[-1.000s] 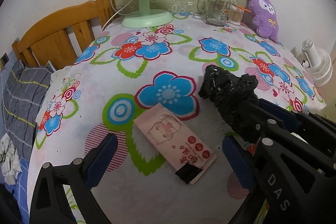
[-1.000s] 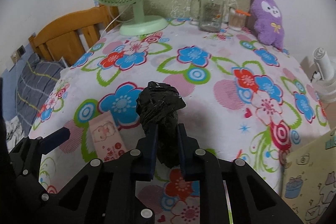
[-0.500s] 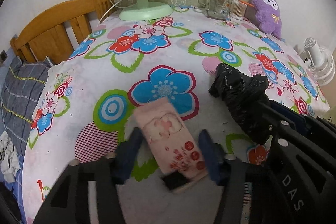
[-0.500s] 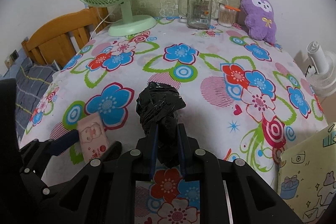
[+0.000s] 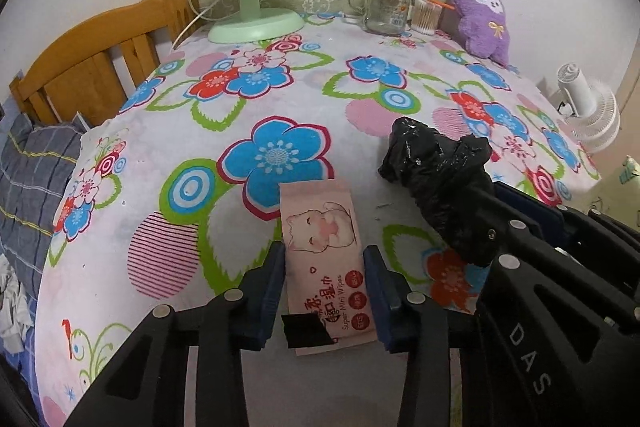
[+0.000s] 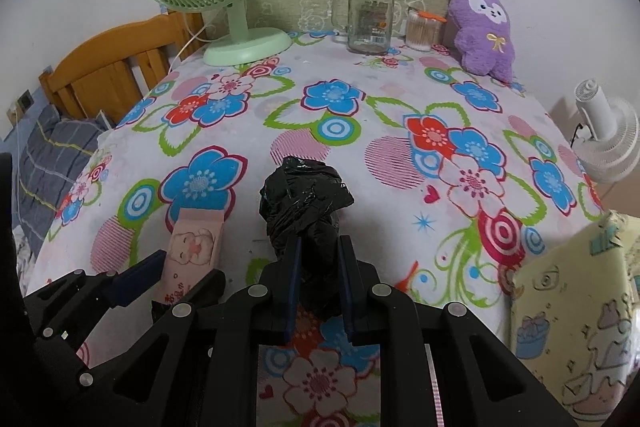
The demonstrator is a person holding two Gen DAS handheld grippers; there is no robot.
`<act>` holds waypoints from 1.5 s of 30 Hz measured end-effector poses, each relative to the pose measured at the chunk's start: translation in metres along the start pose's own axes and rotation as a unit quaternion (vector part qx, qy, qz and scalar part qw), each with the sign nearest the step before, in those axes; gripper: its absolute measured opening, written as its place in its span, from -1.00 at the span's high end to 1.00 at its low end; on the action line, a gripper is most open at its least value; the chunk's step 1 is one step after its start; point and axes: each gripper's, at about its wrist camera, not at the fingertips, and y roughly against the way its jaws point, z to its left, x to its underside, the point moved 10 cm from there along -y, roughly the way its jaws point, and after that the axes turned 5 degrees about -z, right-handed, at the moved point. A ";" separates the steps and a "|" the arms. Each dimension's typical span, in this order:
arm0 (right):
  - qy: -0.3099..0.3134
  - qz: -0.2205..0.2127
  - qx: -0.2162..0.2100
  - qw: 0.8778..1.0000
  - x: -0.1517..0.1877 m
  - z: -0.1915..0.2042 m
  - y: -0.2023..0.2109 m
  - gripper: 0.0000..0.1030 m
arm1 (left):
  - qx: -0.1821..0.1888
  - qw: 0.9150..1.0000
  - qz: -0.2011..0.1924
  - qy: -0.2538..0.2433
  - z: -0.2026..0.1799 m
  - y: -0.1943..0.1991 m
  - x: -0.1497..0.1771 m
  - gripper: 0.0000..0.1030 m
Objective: Organize soft objects
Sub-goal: 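Grasp pink wet-wipes pack with left tool while right tool holds black bag, then carry pink pack with left tool while right tool carries black bag to box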
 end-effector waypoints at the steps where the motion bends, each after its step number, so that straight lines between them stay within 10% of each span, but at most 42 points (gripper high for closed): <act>1: -0.001 -0.003 0.001 1.000 0.000 -0.001 0.003 0.60 | 0.000 1.000 -0.003 -0.001 -0.002 0.003 0.000 0.23; 45: -0.019 -0.119 -0.006 0.993 -0.030 -0.061 0.164 0.60 | 0.004 0.991 -0.131 -0.014 -0.081 0.141 -0.033 0.23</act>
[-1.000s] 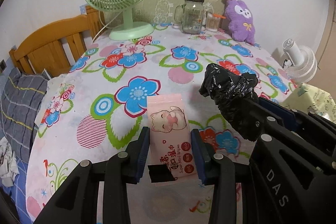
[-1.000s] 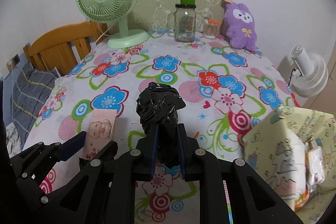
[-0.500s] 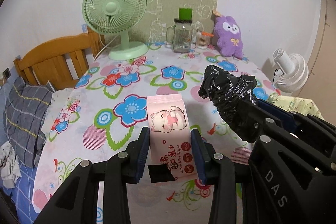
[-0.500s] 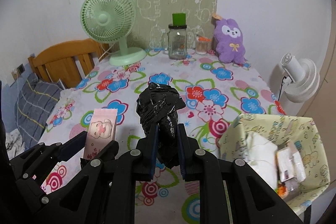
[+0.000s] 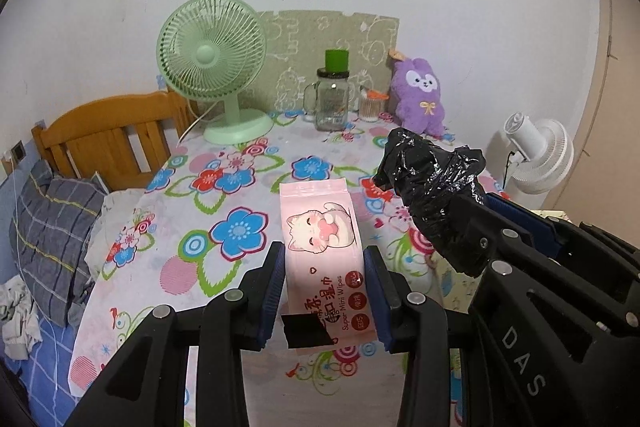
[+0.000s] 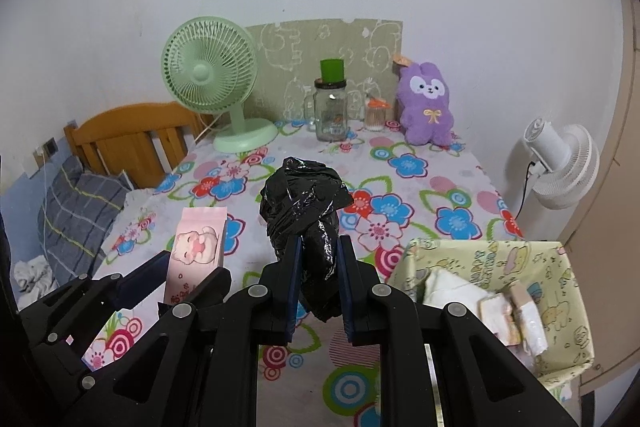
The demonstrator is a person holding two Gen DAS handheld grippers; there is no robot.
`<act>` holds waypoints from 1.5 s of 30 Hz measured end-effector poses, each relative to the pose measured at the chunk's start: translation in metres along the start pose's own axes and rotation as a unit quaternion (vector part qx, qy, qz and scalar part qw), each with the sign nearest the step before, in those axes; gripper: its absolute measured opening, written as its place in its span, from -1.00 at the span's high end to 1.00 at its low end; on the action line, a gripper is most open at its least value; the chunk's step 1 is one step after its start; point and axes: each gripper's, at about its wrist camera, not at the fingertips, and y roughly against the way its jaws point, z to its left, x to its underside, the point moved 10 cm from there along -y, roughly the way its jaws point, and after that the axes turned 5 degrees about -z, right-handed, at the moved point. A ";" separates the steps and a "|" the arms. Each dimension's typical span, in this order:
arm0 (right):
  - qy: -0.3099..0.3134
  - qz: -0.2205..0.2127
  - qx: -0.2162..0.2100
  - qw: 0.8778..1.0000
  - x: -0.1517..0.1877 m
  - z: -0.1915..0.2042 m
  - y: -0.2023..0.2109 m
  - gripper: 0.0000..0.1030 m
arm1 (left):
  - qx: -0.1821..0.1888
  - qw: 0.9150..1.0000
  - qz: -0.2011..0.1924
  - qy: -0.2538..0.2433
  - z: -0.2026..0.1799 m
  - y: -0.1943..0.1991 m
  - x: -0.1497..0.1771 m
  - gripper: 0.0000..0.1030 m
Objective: Organize soft objects
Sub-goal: 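Carry pink pack with left tool while right tool carries black bag to box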
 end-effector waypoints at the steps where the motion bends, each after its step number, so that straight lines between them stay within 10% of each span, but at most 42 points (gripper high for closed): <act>1: -0.001 -0.001 0.001 1.000 -0.001 -0.003 0.002 0.60 | 0.001 1.000 -0.003 -0.002 -0.004 0.002 -0.002 0.23; 45: -0.045 0.013 0.091 0.995 0.028 -0.161 0.021 0.60 | 0.100 0.991 0.016 -0.087 -0.169 -0.022 0.010 0.23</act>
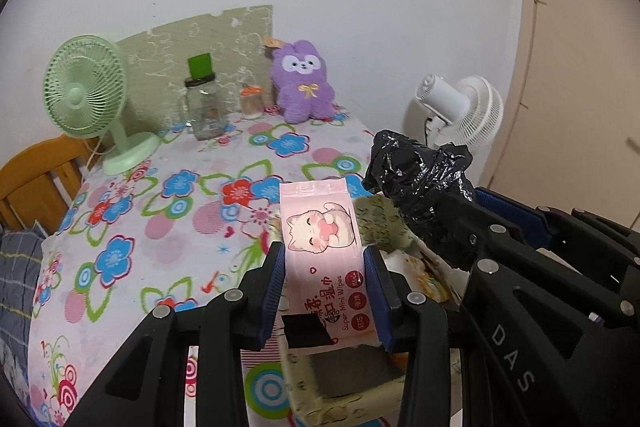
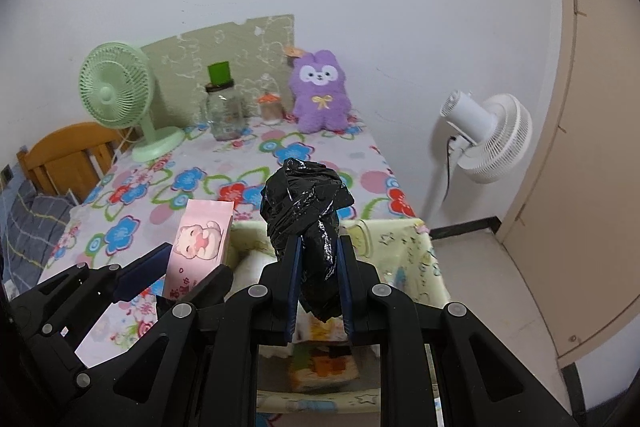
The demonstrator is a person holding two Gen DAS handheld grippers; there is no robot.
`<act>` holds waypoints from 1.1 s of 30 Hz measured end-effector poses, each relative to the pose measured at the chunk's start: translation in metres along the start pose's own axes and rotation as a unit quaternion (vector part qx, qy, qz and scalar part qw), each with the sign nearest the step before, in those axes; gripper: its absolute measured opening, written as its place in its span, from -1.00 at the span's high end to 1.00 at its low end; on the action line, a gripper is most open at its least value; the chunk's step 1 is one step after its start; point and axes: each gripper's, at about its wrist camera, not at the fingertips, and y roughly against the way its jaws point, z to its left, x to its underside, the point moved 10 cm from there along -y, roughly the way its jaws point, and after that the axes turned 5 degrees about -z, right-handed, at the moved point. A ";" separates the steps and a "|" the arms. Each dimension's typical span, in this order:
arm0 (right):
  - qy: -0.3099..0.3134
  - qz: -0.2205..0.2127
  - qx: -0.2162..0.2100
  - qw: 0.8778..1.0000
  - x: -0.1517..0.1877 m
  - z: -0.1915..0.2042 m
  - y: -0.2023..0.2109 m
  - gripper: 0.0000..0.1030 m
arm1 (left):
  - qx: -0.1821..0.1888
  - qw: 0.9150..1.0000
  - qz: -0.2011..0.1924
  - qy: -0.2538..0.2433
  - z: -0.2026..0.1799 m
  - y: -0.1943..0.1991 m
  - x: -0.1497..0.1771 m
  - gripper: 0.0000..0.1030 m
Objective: Organize soft objects
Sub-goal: 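Carry pink pack with left tool while right tool carries black bag to box, then open both tools over the box releasing pink pack and black bag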
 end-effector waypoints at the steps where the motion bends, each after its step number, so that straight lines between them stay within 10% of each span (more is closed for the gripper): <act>1: -0.002 0.002 0.002 1.000 0.001 -0.002 -0.002 0.60 | 0.003 1.000 0.003 -0.003 -0.003 -0.003 0.001 0.23; 16: -0.037 0.056 0.015 0.998 0.032 -0.032 -0.028 0.54 | 0.018 0.998 0.044 -0.030 -0.026 -0.031 0.019 0.22; 23: -0.043 0.048 0.039 0.997 0.033 -0.044 -0.026 -0.34 | 0.024 0.998 0.051 -0.034 -0.030 -0.036 0.021 0.22; 33: -0.040 0.029 0.065 0.997 0.023 -0.060 -0.024 -0.47 | 0.040 0.997 0.044 -0.046 -0.044 -0.043 0.014 0.20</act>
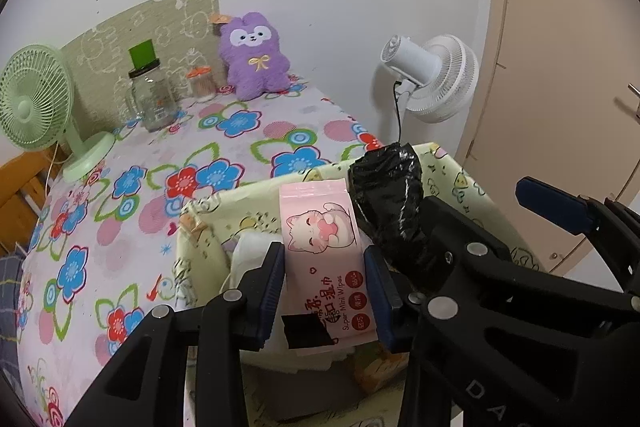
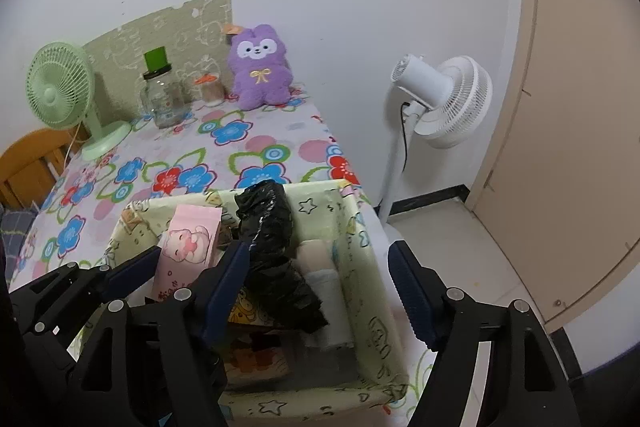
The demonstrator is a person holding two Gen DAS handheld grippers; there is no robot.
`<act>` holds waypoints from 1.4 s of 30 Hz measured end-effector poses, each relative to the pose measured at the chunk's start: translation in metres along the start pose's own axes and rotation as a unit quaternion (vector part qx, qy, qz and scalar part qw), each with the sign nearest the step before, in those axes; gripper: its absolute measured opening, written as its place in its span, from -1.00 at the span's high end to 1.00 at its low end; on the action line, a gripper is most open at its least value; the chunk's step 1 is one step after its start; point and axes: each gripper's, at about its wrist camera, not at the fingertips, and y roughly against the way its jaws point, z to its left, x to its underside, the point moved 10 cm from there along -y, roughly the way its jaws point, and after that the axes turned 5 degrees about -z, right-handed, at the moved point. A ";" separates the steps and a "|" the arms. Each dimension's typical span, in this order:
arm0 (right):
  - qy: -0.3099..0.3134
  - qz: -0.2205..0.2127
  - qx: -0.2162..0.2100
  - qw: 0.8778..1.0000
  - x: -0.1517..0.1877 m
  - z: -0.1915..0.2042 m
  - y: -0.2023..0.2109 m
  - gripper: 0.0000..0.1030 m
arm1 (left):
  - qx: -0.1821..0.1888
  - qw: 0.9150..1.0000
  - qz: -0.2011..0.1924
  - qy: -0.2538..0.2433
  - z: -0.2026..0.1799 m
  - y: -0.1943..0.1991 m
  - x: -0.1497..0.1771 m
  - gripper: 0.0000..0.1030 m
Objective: Organize soft objects
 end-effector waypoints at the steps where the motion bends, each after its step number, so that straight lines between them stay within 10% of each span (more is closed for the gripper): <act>1: -0.001 0.001 0.001 1.000 0.000 -0.001 -0.001 -0.47 | 0.002 1.000 -0.001 -0.002 -0.001 -0.001 -0.001 0.19; 13: -0.007 0.002 0.001 1.000 0.003 0.003 0.003 -0.47 | 0.006 1.000 0.003 0.002 0.006 0.005 0.003 -0.62; 42: 0.025 -0.056 -0.035 0.998 -0.009 0.086 0.081 -0.69 | -0.056 0.995 -0.064 0.052 0.093 0.105 0.014 -0.92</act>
